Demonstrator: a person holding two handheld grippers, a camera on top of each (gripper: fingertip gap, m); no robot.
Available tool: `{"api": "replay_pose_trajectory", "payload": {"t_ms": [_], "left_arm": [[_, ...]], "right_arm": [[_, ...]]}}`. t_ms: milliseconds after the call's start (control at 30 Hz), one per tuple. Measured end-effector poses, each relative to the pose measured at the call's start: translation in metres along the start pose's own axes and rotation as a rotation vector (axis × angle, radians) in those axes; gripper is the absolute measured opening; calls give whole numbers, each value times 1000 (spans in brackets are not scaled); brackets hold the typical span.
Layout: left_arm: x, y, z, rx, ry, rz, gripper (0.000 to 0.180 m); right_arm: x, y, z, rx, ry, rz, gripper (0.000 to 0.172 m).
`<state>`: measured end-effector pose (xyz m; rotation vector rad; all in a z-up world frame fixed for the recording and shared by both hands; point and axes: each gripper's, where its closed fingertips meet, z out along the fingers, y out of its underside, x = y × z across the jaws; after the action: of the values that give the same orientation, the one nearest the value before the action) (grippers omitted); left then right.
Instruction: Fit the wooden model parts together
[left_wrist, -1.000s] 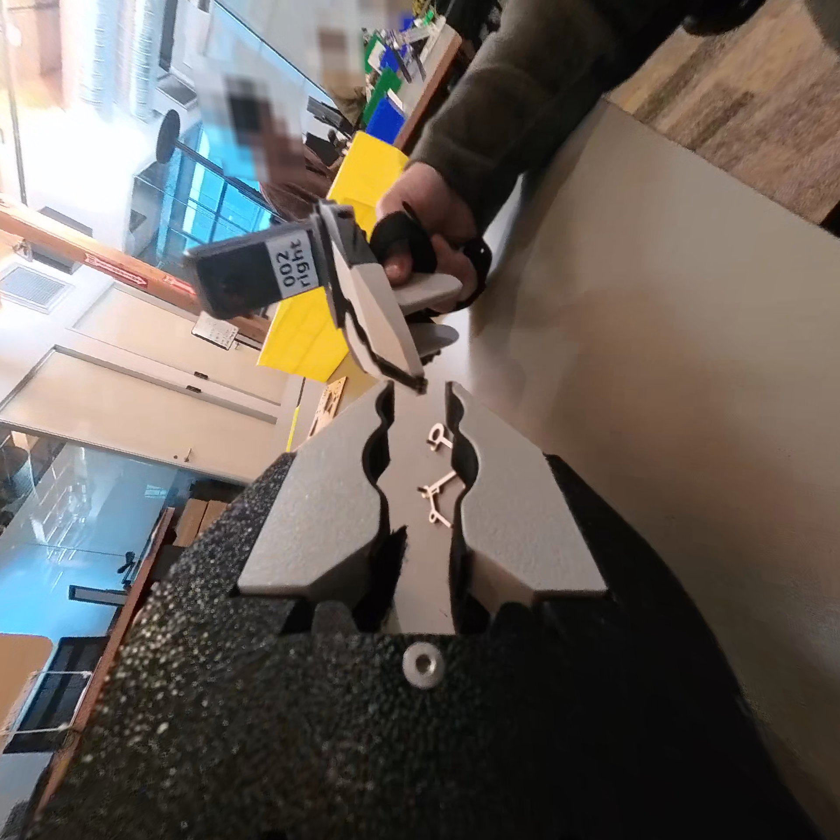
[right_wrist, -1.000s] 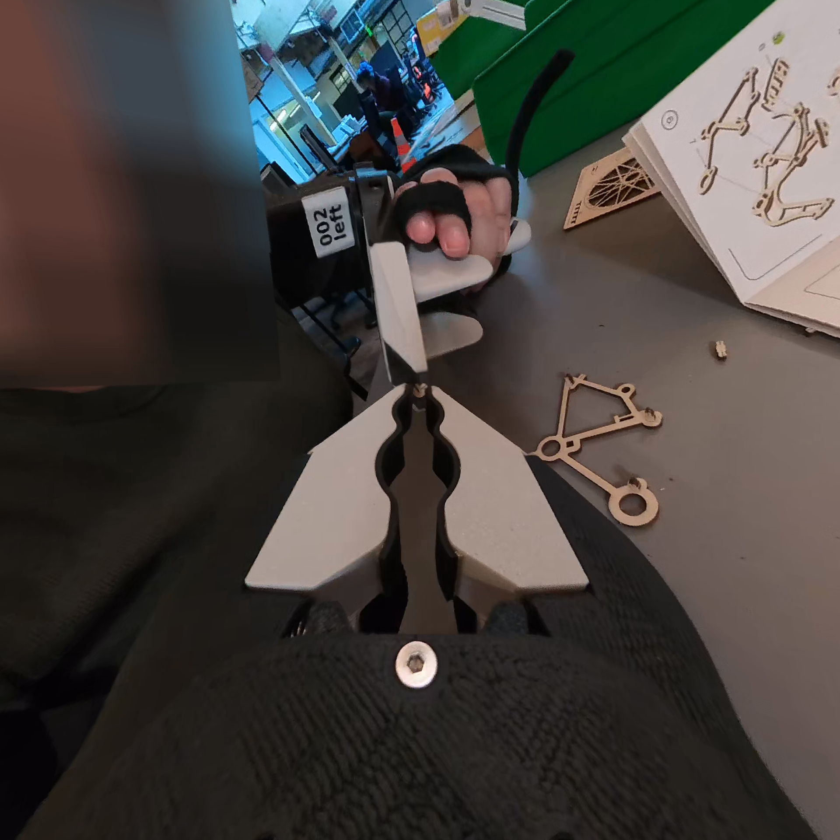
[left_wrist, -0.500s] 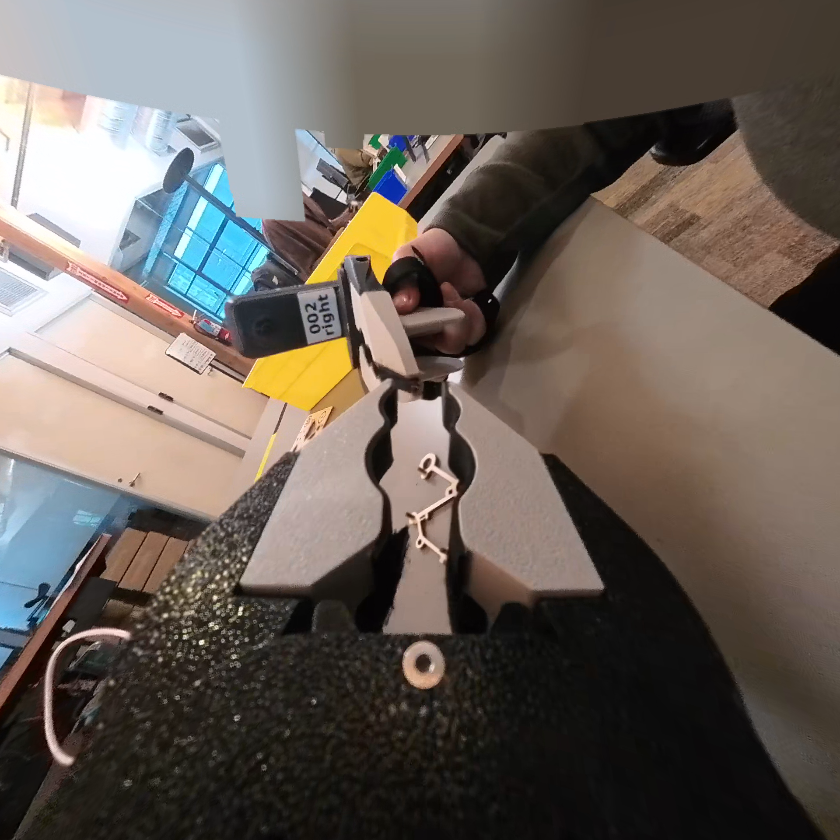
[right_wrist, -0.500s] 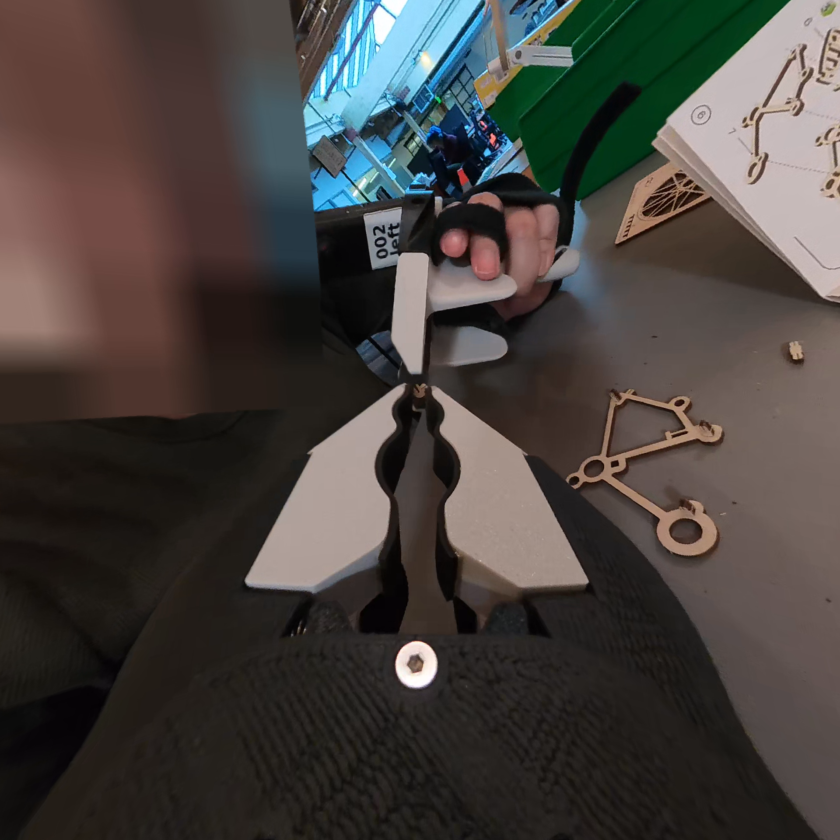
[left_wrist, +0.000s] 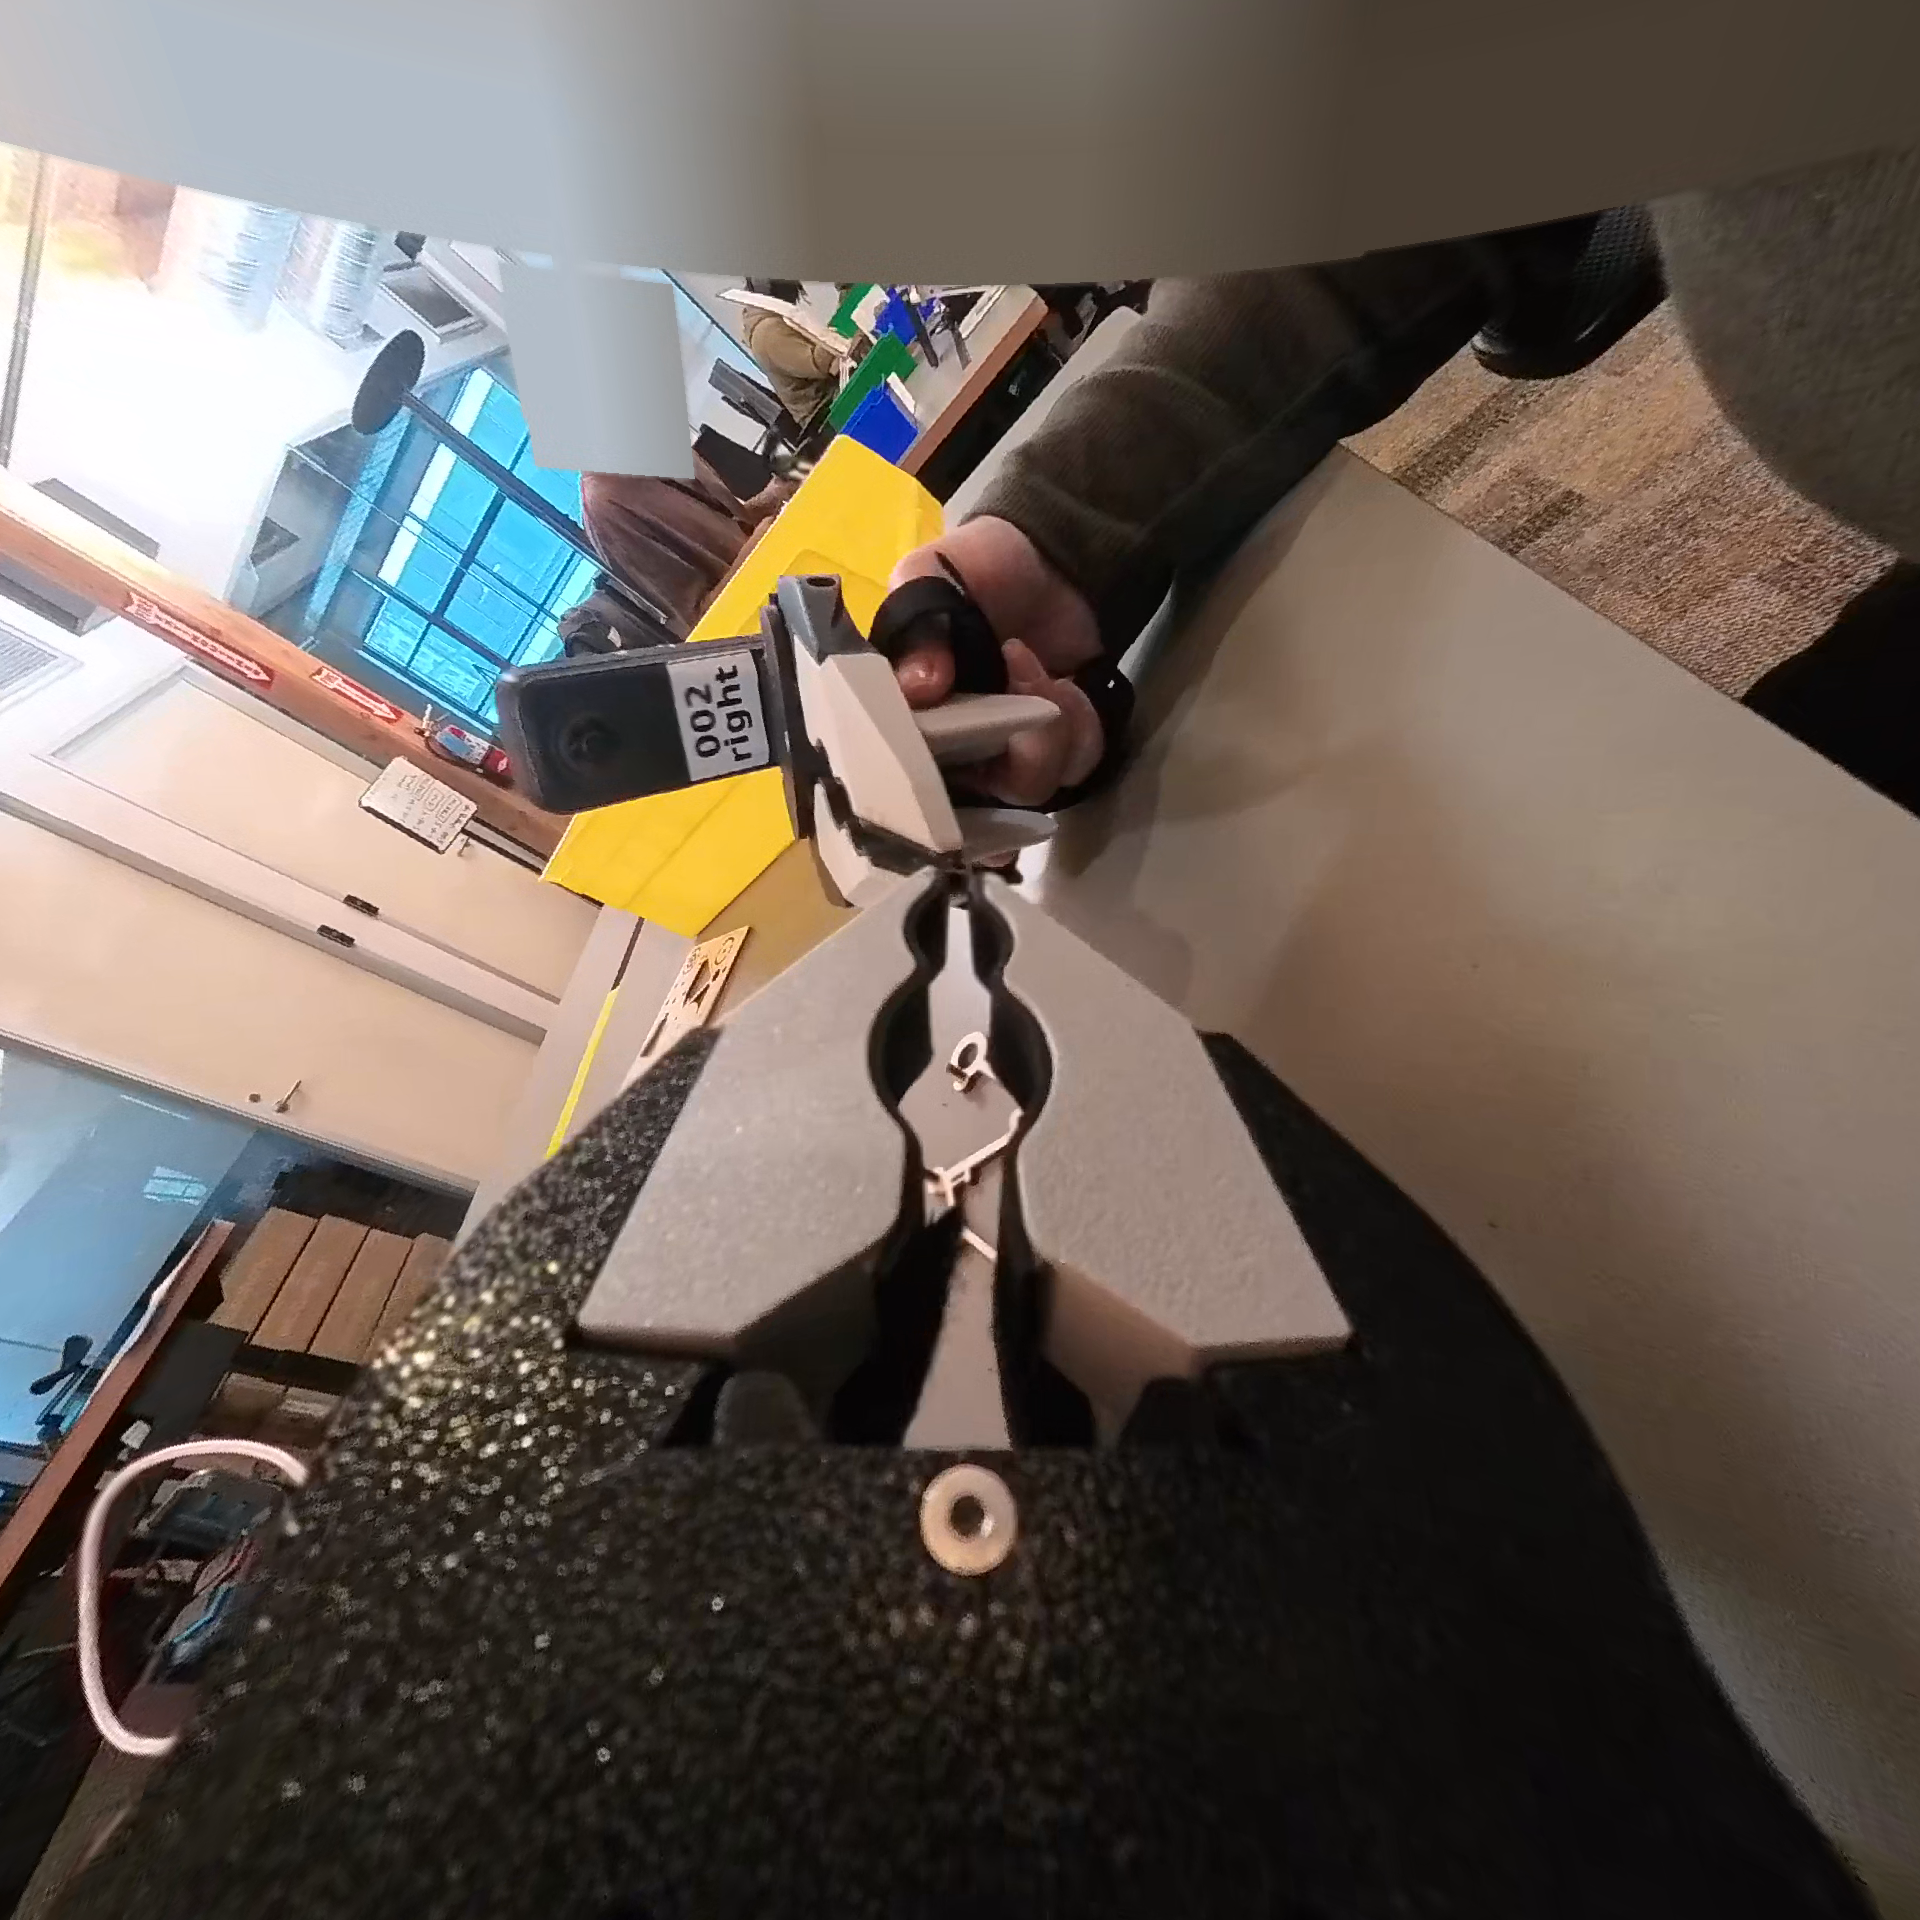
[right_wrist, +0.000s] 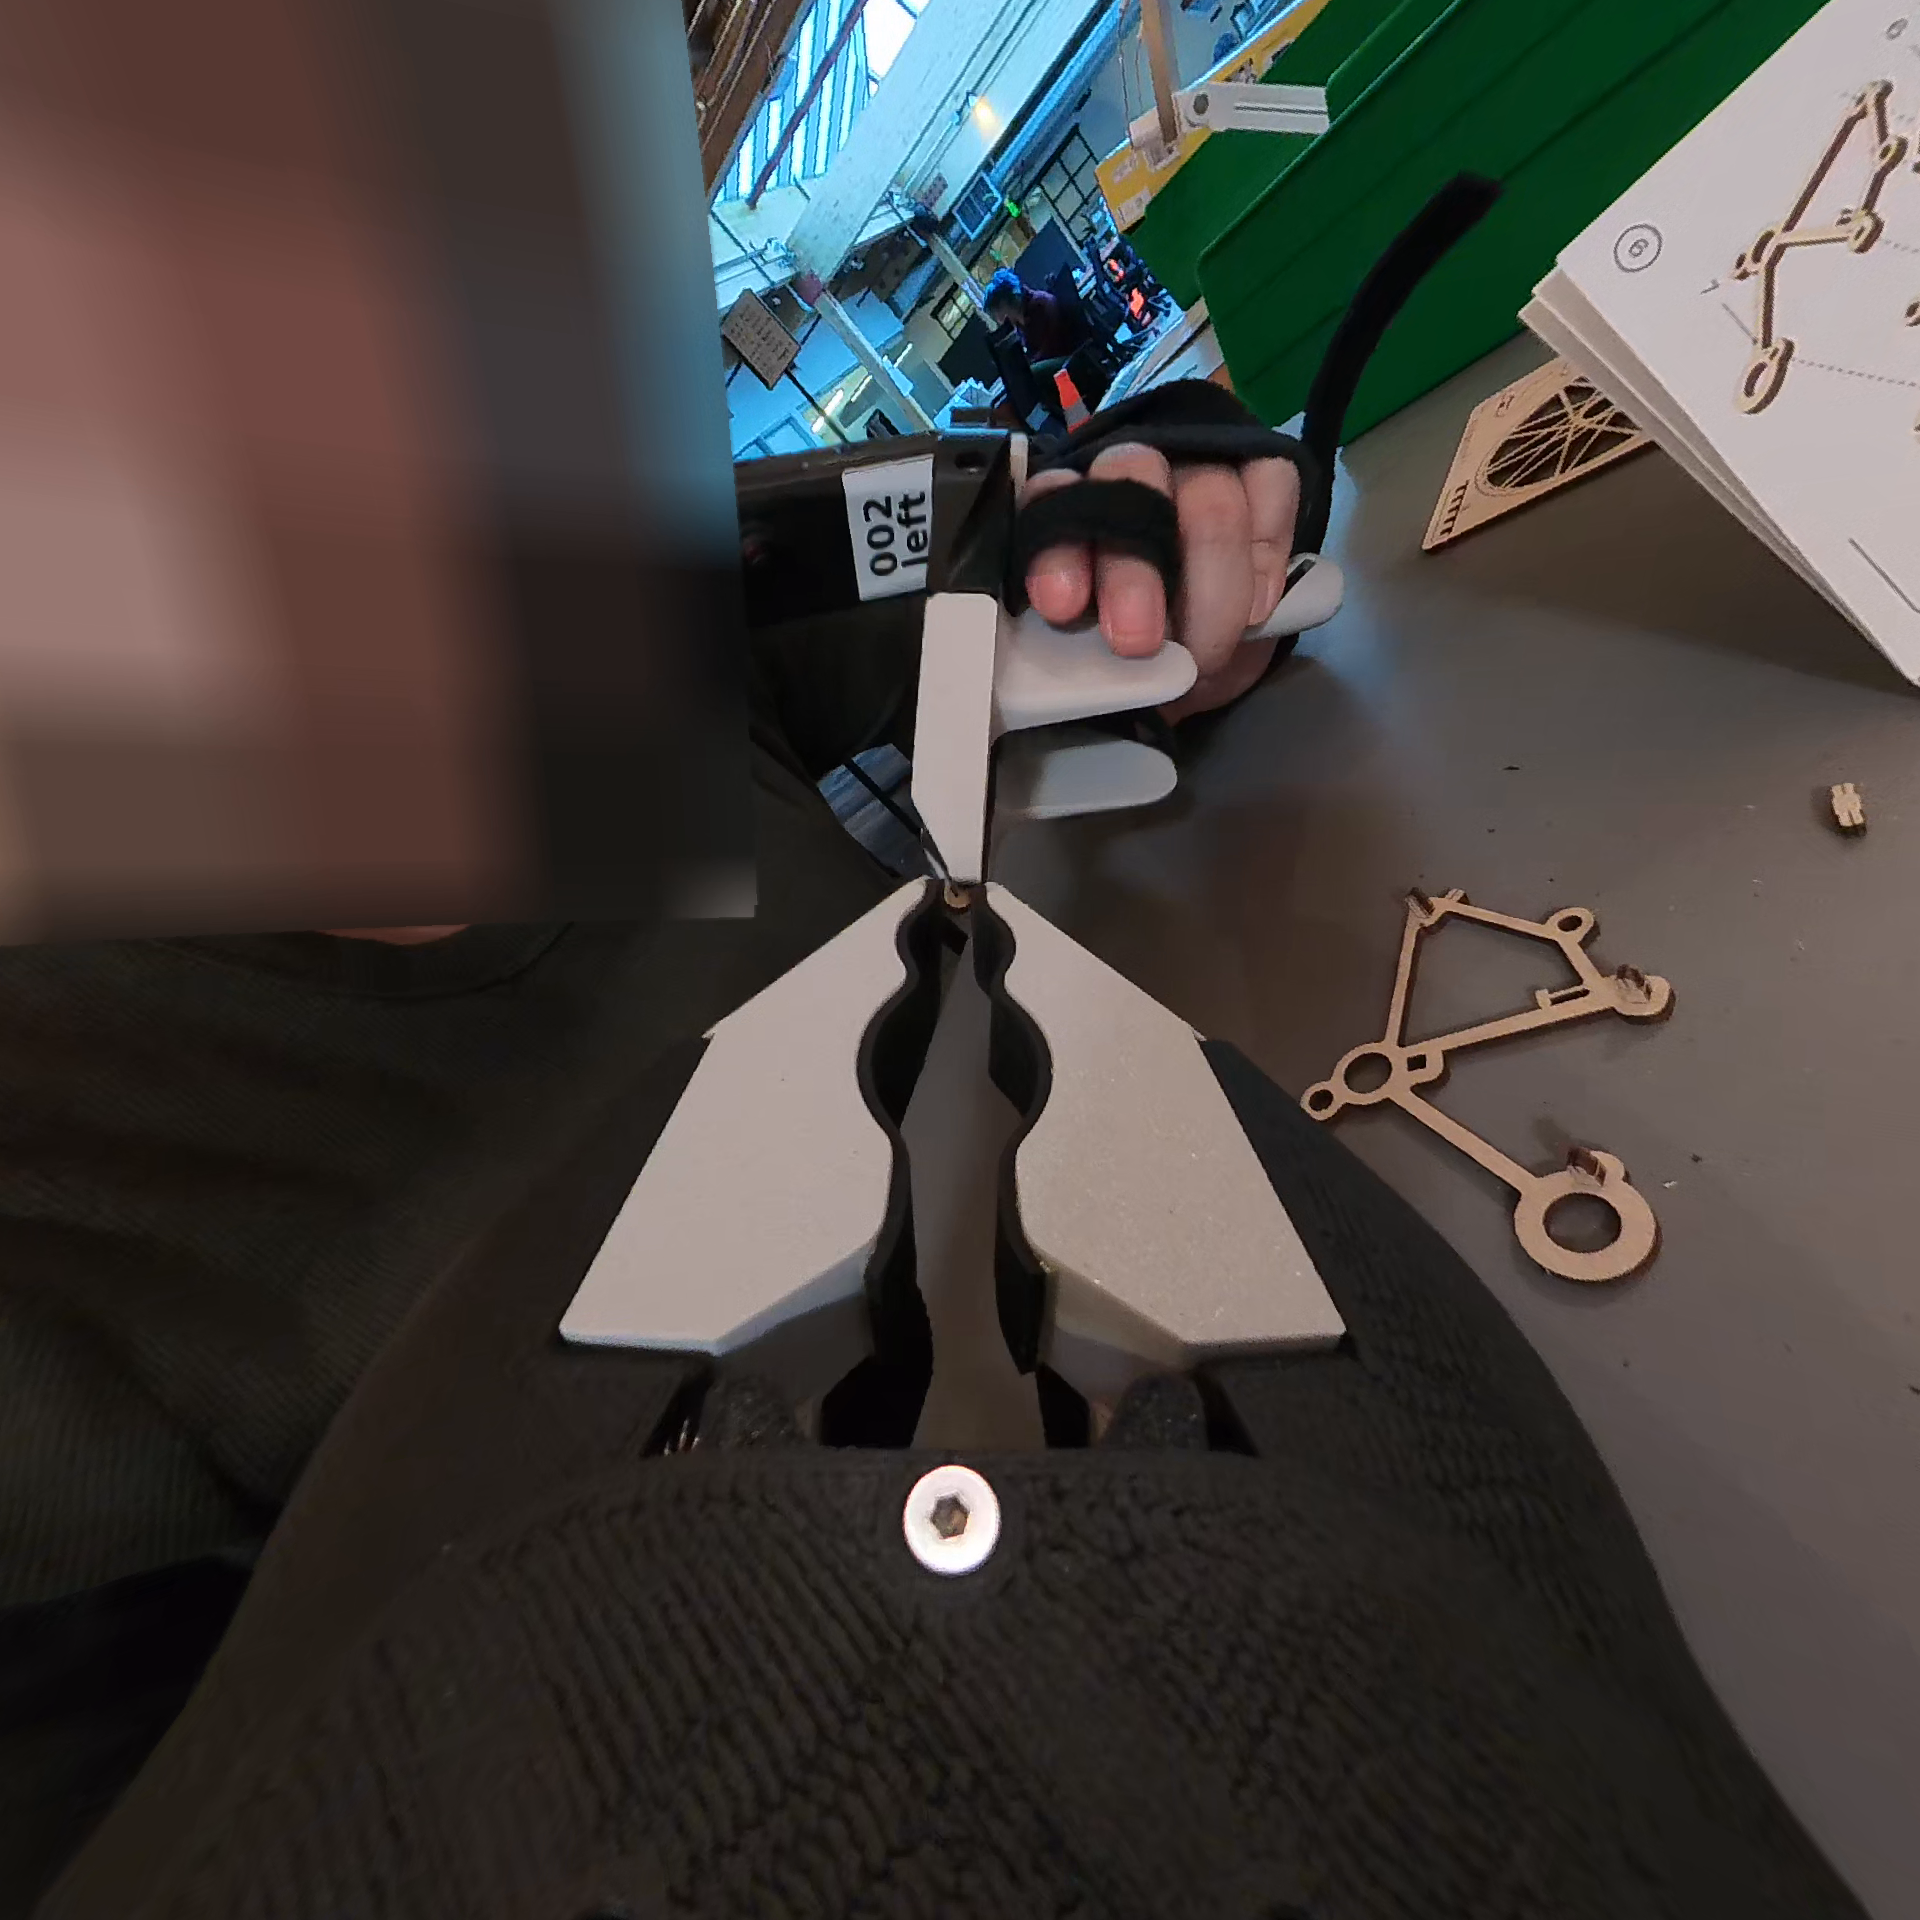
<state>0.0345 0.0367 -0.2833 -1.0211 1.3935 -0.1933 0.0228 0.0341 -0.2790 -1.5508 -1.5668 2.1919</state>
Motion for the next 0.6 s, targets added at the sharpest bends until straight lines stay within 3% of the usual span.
{"api": "replay_pose_trajectory", "payload": {"t_ms": [100,200,333,600], "left_arm": [[-5,3,0,-27,-12,-64,0],[-11,8,1,-30,1,-239,0],[-25,10,-2,35,13,-495,0],[-40,13,-7,151,30,-743,0]], "right_arm": [[4,-5,-2,30,37,-34,4],[16,-17,-7,57,218,-222,26],[15,-29,-14,46,422,-529,17],[13,-41,-10,77,606,-769,9]]}}
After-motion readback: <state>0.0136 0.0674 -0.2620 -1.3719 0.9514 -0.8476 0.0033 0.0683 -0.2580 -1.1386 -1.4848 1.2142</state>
